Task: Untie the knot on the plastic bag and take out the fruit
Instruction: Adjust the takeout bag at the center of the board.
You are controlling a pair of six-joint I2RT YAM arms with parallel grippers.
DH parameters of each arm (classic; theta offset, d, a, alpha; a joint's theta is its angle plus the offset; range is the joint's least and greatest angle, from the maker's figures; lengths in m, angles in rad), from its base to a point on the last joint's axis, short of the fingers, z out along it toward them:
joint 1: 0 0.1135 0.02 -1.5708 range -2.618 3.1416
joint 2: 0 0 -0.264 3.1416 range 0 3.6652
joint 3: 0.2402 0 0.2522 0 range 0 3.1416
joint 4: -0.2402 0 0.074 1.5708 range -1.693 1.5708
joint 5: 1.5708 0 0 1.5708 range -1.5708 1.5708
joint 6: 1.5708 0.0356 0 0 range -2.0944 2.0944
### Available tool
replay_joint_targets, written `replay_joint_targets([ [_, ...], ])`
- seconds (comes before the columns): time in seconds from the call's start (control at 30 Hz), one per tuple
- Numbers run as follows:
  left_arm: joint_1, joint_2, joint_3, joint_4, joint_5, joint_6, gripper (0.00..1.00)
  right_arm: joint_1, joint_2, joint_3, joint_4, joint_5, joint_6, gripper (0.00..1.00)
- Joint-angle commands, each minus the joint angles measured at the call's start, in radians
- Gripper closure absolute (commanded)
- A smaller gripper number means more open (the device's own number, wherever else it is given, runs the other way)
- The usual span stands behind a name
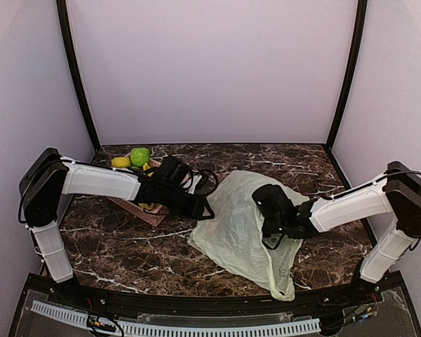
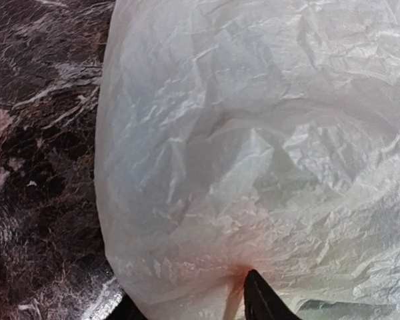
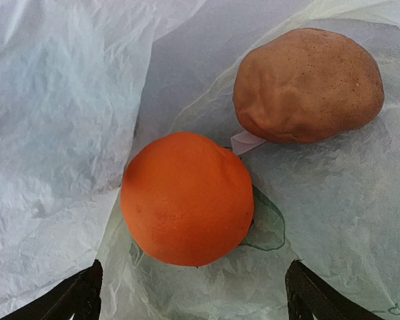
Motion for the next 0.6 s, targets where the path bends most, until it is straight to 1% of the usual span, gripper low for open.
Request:
replay_joint_targets([
  [0.0,0.007,0.022,0.025,-0.002,-0.019,0.021,0.67,-0.020,0.028,0.032,0.015,0.029,0.033,0.08],
  [0.03,0.007,0.026,0.025,-0.003,-0.022,0.024,0.70,-0.024,0.037,0.035,0.014,0.029,0.036,0.08],
  [0.1,0.007,0.038,0.027,-0.006,-0.028,0.031,0.83,-0.030,0.053,0.046,0.010,0.028,0.035,0.07],
  [0.13,0.008,0.047,0.028,-0.009,-0.036,0.035,0.85,-0.031,0.063,0.052,0.011,0.029,0.034,0.07],
  [0.17,0.008,0.051,0.032,-0.015,-0.041,0.039,0.90,-0.033,0.071,0.061,0.012,0.029,0.028,0.07],
  [0.23,0.008,0.062,0.036,-0.024,-0.050,0.049,0.94,-0.035,0.089,0.077,0.012,0.028,0.017,0.07],
  [0.4,0.007,0.095,0.051,-0.033,-0.054,0.065,0.99,-0.045,0.135,0.113,0.030,0.015,-0.003,0.07],
  [0.57,0.007,0.111,0.060,-0.024,-0.042,0.080,0.99,-0.050,0.183,0.154,0.036,-0.001,-0.032,0.07],
])
